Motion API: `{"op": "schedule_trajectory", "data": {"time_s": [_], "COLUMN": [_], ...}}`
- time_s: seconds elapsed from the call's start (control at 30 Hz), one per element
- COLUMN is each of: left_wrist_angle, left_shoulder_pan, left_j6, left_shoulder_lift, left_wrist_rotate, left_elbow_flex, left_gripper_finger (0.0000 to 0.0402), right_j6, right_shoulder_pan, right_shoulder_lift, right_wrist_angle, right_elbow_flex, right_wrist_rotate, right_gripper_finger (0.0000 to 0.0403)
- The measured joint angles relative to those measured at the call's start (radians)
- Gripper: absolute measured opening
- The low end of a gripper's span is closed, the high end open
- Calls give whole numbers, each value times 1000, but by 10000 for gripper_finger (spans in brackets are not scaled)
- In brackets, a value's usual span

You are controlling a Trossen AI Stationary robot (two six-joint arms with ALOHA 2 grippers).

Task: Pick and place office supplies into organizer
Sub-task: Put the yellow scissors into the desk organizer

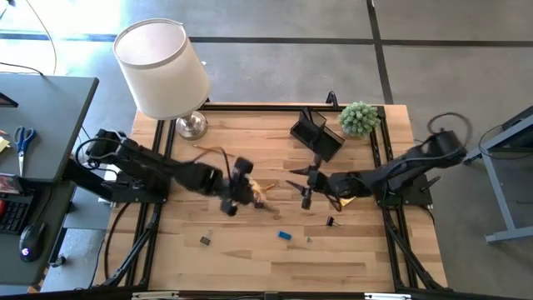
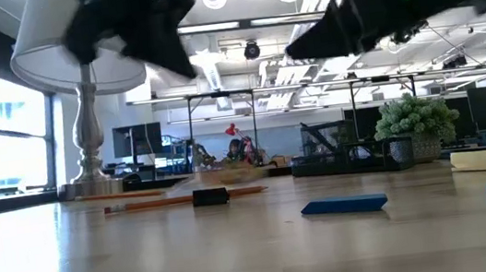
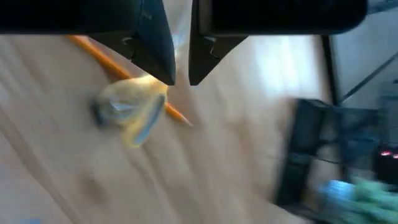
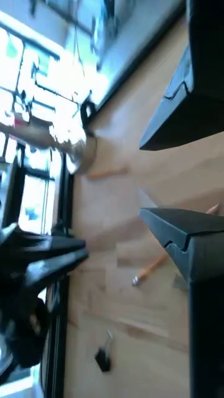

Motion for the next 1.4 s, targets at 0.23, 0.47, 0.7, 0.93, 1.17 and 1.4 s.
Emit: {"op": "schedule_trajectory", "data": {"time_s": [0.23,0.47,0.7,0.93,1.17,1.4], "left_wrist_angle": [53,39,39,69,215,297], "left_shoulder_pan": [171,268,269,292,304,304], "left_j6": [21,21,-15,-36,-54,-51], "left_shoulder_lift": [-2,-2,21,21,22,22], "left_wrist_rotate": [219,326,349,311,347,347], "left_elbow_flex": [125,126,83,-40,-129,-166], "left_gripper_finger": [9,1,1,1,2,2], "right_j6": [34,355,459,535,540,499], "right_shoulder_pan": [113,103,94,76,20,-28], "right_shoulder_lift": [-262,-259,-46,151,176,254], "right_wrist_angle": [-278,-560,-447,-360,-369,-568], "right_elbow_flex": [0,0,0,1,9,141], "right_wrist_rotate": [231,152,22,-4,-28,-80], "right_gripper_finger": [155,155,155,155,155,155]}}
